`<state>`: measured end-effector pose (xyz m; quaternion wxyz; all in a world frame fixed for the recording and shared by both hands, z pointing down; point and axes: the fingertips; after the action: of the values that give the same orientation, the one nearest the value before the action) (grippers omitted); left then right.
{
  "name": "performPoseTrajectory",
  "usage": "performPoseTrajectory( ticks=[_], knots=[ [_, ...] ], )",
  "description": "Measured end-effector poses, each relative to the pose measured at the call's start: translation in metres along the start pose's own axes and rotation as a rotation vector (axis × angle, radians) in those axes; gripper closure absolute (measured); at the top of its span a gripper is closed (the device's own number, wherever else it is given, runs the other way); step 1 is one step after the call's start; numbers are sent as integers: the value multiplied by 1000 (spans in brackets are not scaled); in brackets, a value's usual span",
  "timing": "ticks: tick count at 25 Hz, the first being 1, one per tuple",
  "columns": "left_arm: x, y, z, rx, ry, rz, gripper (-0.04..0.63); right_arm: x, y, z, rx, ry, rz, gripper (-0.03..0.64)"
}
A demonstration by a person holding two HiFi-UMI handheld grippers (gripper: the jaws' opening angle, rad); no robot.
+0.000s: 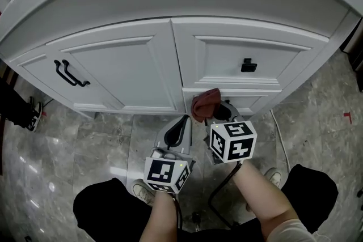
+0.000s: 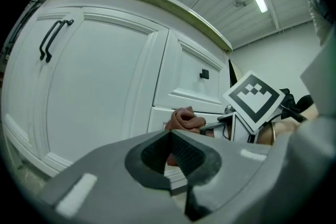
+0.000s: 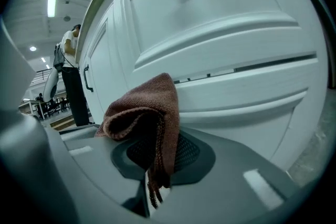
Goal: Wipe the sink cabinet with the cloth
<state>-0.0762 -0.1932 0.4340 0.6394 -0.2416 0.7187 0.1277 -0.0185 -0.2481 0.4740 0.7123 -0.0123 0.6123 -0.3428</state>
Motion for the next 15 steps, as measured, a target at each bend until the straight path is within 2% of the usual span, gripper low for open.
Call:
performPoseTrajectory(
  ticks=[8,15],
  knots=[
    [-3,-13,23,-33,-10,-19,595,-5,20,42,-64,-47,-5,537],
    [-5,-26,48,-68,-20,-31,595,-4,37,64,-57,-137,13,534]
  ],
)
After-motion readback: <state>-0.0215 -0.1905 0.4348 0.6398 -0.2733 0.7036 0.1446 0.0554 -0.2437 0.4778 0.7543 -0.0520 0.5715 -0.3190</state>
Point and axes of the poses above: the fingertips, and each gripper's own axes: y backward along the fingers, z to its right, x out of its top, and after that the axes turned 5 degrees about -z, right-handed
